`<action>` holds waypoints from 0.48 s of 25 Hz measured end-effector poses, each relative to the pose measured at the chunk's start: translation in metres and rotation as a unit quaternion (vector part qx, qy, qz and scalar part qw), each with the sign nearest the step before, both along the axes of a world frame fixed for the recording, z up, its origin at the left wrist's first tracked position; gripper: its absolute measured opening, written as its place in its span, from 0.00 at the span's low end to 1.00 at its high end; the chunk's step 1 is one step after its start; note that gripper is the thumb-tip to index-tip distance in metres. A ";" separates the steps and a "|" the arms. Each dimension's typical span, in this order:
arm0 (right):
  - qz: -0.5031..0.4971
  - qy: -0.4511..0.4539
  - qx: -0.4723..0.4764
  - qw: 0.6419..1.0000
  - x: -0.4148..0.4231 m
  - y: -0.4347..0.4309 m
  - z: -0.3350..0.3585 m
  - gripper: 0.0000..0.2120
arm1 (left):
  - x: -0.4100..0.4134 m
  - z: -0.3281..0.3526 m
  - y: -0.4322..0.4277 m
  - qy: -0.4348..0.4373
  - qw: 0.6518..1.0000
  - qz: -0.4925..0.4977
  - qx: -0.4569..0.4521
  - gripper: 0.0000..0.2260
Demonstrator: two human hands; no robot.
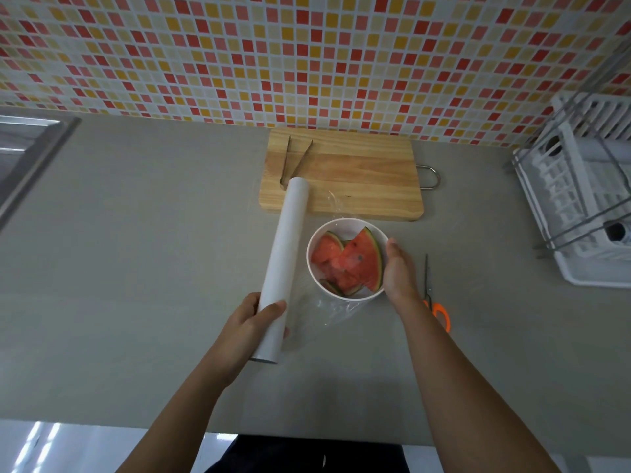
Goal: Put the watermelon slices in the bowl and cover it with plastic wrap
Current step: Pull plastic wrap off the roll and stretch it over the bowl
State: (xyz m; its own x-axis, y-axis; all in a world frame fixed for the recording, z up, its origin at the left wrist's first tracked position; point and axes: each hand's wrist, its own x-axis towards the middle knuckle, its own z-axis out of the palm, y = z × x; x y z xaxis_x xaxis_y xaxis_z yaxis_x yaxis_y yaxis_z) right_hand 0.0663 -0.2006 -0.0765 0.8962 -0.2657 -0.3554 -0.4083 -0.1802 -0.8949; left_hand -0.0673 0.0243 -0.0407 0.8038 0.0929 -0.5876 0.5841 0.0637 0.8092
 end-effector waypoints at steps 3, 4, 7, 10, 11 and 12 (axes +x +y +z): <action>0.002 0.000 -0.007 1.000 0.002 -0.001 -0.001 0.21 | -0.008 -0.007 -0.011 -0.028 0.989 -0.031 0.139 0.14; 0.005 0.002 -0.006 1.000 0.003 0.000 -0.002 0.20 | -0.011 -0.008 -0.016 -0.039 0.979 -0.045 0.193 0.16; 0.010 0.004 -0.007 1.000 0.008 0.003 -0.001 0.21 | -0.007 -0.005 -0.024 -0.056 0.973 0.000 0.226 0.18; 0.013 -0.005 -0.015 1.000 0.019 0.004 0.002 0.19 | 0.003 -0.003 -0.021 -0.055 0.972 0.029 0.228 0.15; 0.021 -0.005 -0.021 1.000 0.022 0.005 0.002 0.18 | 0.005 -0.004 -0.018 -0.053 0.970 0.027 0.236 0.15; 0.028 -0.005 -0.028 0.999 0.025 0.004 0.001 0.18 | 0.006 -0.005 -0.016 -0.048 0.968 0.021 0.244 0.16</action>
